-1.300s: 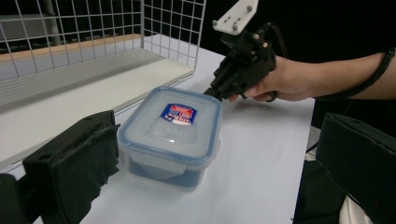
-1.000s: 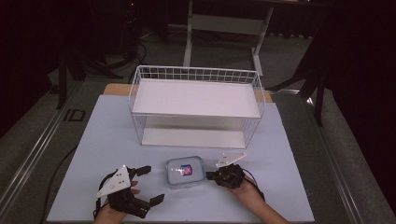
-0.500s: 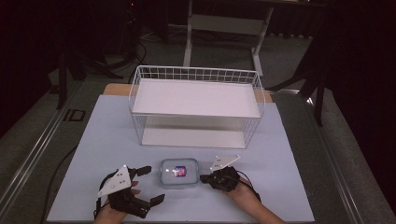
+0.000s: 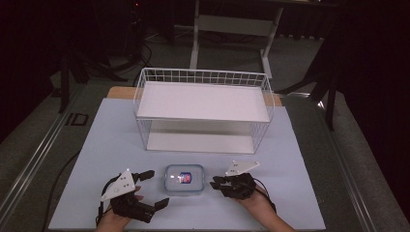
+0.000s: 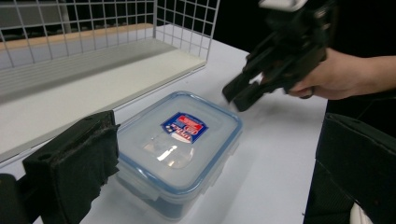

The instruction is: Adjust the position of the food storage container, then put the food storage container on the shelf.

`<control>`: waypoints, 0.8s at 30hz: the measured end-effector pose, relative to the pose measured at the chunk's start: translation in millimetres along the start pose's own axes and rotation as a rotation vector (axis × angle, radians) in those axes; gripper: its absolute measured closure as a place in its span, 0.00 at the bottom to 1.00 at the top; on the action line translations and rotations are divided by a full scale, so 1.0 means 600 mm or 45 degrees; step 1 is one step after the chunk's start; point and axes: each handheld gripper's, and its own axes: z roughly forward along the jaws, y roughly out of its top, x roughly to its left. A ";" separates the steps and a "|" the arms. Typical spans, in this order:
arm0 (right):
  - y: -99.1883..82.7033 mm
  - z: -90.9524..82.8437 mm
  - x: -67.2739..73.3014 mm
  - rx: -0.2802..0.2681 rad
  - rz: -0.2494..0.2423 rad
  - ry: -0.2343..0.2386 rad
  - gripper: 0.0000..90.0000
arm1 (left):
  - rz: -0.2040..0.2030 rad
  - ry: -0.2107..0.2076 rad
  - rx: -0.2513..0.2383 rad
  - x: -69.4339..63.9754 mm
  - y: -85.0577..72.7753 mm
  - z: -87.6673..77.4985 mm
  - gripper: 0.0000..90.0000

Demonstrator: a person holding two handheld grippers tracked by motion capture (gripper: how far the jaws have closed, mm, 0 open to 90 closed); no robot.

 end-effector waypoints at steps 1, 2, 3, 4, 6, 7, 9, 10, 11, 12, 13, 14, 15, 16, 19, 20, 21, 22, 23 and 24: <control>0.001 -0.005 0.002 -0.014 0.010 0.005 0.62 | -0.013 0.027 0.026 0.005 0.007 -0.001 0.00; 0.001 -0.011 0.005 -0.043 0.008 0.012 0.53 | -0.013 0.027 0.026 0.005 0.007 -0.001 0.00; 0.002 -0.015 0.008 -0.061 0.000 -0.008 0.40 | -0.030 0.029 0.025 0.008 0.011 -0.002 0.00; 0.004 -0.017 0.012 -0.068 -0.016 -0.002 0.28 | -0.044 0.036 0.027 0.011 0.015 -0.003 0.00; 0.009 -0.023 0.017 -0.109 -0.021 -0.045 0.22 | -0.033 0.038 0.066 0.018 0.026 -0.004 0.00; 0.009 -0.023 0.017 -0.109 -0.021 -0.045 0.22 | -0.033 0.038 0.066 0.018 0.026 -0.004 0.00; 0.017 -0.030 0.017 -0.169 0.028 -0.061 0.15 | -0.021 0.060 0.113 0.024 0.031 -0.003 0.00; 0.018 -0.031 0.018 -0.193 0.033 -0.093 0.16 | -0.036 0.060 0.122 0.027 0.032 -0.002 0.00; 0.021 -0.030 0.017 -0.171 0.051 -0.103 0.16 | -0.063 0.073 0.158 0.034 0.035 0.000 0.00; 0.023 -0.029 0.015 -0.160 0.066 -0.087 0.16 | -0.069 0.082 0.167 0.036 0.035 0.000 0.00; 0.023 -0.029 0.013 -0.184 0.091 -0.063 0.18 | -0.069 0.082 0.167 0.036 0.035 0.000 0.00; 0.023 -0.028 0.013 -0.192 0.126 -0.052 0.18 | -0.080 0.087 0.173 0.039 0.035 0.001 0.00; 0.025 -0.026 0.012 -0.165 0.147 -0.028 0.18 | -0.095 0.089 0.174 0.041 0.035 0.001 0.00; 0.026 -0.023 0.009 -0.155 0.165 0.001 0.18 | -0.111 0.086 0.179 0.044 0.034 0.002 0.00; 0.030 -0.014 0.008 -0.149 0.188 -0.040 0.18 | -0.206 0.068 0.186 0.050 0.034 0.006 0.00; 0.030 -0.014 0.008 -0.149 0.188 -0.040 0.18 | -0.236 0.052 0.192 0.052 0.034 0.008 0.00; 0.031 -0.006 0.004 -0.144 0.222 -0.029 0.15 | -0.264 0.049 0.222 0.055 0.034 0.011 0.00; 0.032 -0.003 0.004 -0.129 0.240 -0.049 0.15 | -0.306 0.038 0.274 0.060 0.033 0.016 0.00; 0.033 0.001 0.003 -0.104 0.258 -0.051 0.15 | -0.306 0.038 0.274 0.060 0.033 0.016 0.00; 0.035 0.004 0.001 -0.081 0.294 -0.038 0.15 | -0.389 0.021 0.317 0.068 0.031 0.022 0.00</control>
